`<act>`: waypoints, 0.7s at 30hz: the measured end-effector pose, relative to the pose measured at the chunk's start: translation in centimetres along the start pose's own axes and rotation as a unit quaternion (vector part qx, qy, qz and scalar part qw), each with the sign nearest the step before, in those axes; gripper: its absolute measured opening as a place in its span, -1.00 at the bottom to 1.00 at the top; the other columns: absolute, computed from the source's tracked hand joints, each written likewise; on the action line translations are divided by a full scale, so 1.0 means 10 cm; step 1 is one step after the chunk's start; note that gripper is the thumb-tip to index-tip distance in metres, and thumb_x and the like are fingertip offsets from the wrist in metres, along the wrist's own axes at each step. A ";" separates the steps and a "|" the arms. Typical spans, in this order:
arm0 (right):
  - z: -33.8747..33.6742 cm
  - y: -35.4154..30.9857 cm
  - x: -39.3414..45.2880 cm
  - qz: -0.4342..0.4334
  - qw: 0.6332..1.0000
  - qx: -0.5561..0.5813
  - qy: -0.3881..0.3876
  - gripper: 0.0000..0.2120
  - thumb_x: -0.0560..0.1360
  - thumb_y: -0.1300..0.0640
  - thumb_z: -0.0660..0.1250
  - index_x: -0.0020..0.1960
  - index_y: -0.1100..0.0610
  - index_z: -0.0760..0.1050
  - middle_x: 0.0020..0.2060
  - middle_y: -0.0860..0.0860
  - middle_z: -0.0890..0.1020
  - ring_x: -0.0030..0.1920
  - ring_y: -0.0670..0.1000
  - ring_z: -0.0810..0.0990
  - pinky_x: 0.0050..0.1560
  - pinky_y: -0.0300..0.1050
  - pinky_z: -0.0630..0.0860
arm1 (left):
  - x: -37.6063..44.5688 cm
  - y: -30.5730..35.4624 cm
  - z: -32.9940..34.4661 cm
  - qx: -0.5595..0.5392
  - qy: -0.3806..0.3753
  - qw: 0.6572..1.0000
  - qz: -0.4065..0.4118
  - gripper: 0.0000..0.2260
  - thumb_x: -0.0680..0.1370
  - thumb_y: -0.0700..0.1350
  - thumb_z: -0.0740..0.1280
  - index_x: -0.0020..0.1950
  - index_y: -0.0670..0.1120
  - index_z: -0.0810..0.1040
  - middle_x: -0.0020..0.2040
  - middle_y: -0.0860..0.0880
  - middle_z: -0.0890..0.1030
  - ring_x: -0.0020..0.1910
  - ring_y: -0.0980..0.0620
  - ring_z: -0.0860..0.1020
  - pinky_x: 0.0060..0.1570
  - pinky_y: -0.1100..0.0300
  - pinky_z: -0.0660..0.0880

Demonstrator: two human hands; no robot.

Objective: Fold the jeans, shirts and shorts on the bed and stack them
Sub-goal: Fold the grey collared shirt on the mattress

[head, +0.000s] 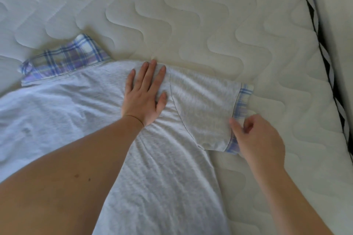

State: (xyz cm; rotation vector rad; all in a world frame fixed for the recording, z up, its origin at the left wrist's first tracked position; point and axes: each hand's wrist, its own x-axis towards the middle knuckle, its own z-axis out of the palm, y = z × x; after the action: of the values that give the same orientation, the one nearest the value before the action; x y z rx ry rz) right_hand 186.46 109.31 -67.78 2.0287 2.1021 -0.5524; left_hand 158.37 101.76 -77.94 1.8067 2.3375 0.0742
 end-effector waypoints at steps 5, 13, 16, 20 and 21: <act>-0.08 -0.40 0.32 -0.198 0.968 0.067 0.141 -0.62 0.53 -0.07 0.33 0.25 0.14 0.47 0.09 0.10 0.57 0.12 0.17 0.49 0.18 0.03 0.33 | 0.00 0.00 0.00 -0.001 0.009 1.000 0.011 -0.46 0.64 0.17 -0.11 0.62 0.13 -0.10 0.63 -0.08 -0.08 0.60 -0.05 -0.10 0.54 -0.12 -0.12; 0.28 -1.22 0.67 -0.288 0.957 0.011 0.045 -0.65 0.60 -0.09 0.23 0.25 0.11 0.52 0.13 0.09 0.56 0.16 0.17 0.48 0.18 0.02 0.29 | 0.00 -0.01 0.03 0.001 0.017 1.000 0.018 -0.50 0.64 0.19 -0.11 0.60 0.23 -0.03 0.62 -0.16 -0.03 0.60 -0.11 -0.06 0.53 -0.14 -0.09; 0.32 -1.41 0.84 -0.298 0.954 -0.033 0.022 -0.71 0.56 -0.12 0.27 0.11 0.07 0.53 0.04 0.05 0.53 0.10 0.13 0.44 0.09 -0.03 0.25 | 0.00 -0.01 0.03 0.001 0.009 1.000 0.020 -0.49 0.64 0.19 -0.11 0.60 0.23 -0.05 0.61 -0.20 -0.04 0.60 -0.13 -0.07 0.53 -0.15 -0.10; 0.32 -1.49 1.01 -0.318 0.946 -0.064 0.027 -0.71 0.57 -0.11 0.25 0.06 0.12 0.48 -0.04 0.05 0.56 0.00 0.11 0.50 -0.07 -0.09 0.22 | -0.01 -0.01 0.03 -0.003 0.018 1.000 0.010 -0.41 0.62 0.20 -0.10 0.63 0.07 -0.10 0.63 -0.13 -0.03 0.60 -0.07 -0.07 0.54 -0.15 -0.06; 0.32 -1.49 1.00 -0.314 0.947 -0.064 0.033 -0.70 0.58 -0.11 0.24 0.06 0.13 0.47 -0.05 0.06 0.57 -0.03 0.11 0.51 -0.09 -0.09 0.22 | -0.01 -0.01 0.04 -0.002 0.019 1.000 0.009 -0.40 0.62 0.21 -0.10 0.63 0.03 -0.10 0.63 -0.11 -0.03 0.60 -0.05 -0.07 0.54 -0.14 -0.07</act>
State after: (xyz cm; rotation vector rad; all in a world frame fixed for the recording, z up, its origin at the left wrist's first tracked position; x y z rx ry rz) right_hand 170.66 117.30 -72.23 1.2959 2.7397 -0.4101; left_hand 158.37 101.59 -78.30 1.8408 2.3444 0.1179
